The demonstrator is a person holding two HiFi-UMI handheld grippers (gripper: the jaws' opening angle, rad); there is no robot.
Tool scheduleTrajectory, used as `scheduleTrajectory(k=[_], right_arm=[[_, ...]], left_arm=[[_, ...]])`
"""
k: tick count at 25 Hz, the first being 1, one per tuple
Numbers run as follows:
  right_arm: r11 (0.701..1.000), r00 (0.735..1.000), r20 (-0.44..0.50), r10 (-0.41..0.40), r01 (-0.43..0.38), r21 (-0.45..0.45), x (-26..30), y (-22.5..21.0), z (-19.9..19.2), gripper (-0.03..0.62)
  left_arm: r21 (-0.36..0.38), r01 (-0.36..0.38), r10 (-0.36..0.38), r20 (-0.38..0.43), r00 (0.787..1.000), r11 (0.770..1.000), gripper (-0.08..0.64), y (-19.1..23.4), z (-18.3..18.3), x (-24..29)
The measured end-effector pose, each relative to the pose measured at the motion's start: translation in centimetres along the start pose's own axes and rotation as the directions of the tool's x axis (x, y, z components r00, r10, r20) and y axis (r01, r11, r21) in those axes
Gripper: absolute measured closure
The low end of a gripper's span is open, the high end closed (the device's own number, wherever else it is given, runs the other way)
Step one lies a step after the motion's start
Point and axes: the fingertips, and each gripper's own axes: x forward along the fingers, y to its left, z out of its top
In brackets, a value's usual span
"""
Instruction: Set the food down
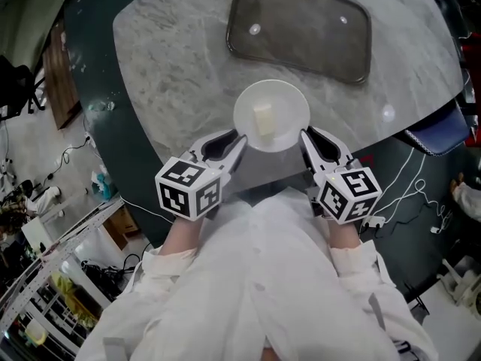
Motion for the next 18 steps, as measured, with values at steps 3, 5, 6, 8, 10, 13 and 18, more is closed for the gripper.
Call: scheduleTrajectory(k=[3, 5, 6, 8, 10, 13, 18], right_arm=[[1.0, 1.0, -0.004, 0.0, 0.0, -0.005, 0.3, -2.0, 1.8, 0.546], [1.0, 1.0, -0.009, 0.002, -0.002, -0.008, 0.6, -3.1, 2.8, 0.546], [1.0, 1.0, -0.012, 0.004, -0.004, -0.01, 0.8, -3.6, 3.3, 0.546], [1.0, 1.0, -0.018, 0.013, -0.013, -0.017, 1.2, -4.3, 4.4, 0.546], [0.999, 0.999, -0.023, 0.028, -0.028, -0.024, 1.7, -4.7, 5.4, 0.546], [0.998, 0.998, -0.032, 0.057, -0.058, -0.035, 2.5, -5.1, 6.8, 0.546], [0.994, 0.995, -0.049, 0.089, -0.092, -0.059, 3.7, -7.0, 9.0, 0.546]], left_arm=[[-0.008, 0.002, -0.002, 0.011, 1.0, 1.0, 0.468, -0.5, 1.9, 1.8], [-0.014, 0.002, -0.002, 0.019, 1.0, 1.0, 0.468, -0.7, 3.0, 2.7], [-0.017, 0.0, 0.0, 0.024, 1.0, 1.0, 0.468, -0.8, 3.6, 3.1], [-0.023, -0.005, 0.006, 0.033, 0.999, 1.0, 0.468, -0.8, 4.6, 3.7], [-0.031, -0.015, 0.016, 0.036, 0.999, 0.999, 0.468, -0.6, 5.3, 4.2], [-0.042, -0.038, 0.039, 0.036, 0.999, 0.998, 0.468, 0.0, 6.4, 4.9], [-0.069, -0.065, 0.068, 0.048, 0.997, 0.995, 0.468, 0.3, 8.4, 6.8]])
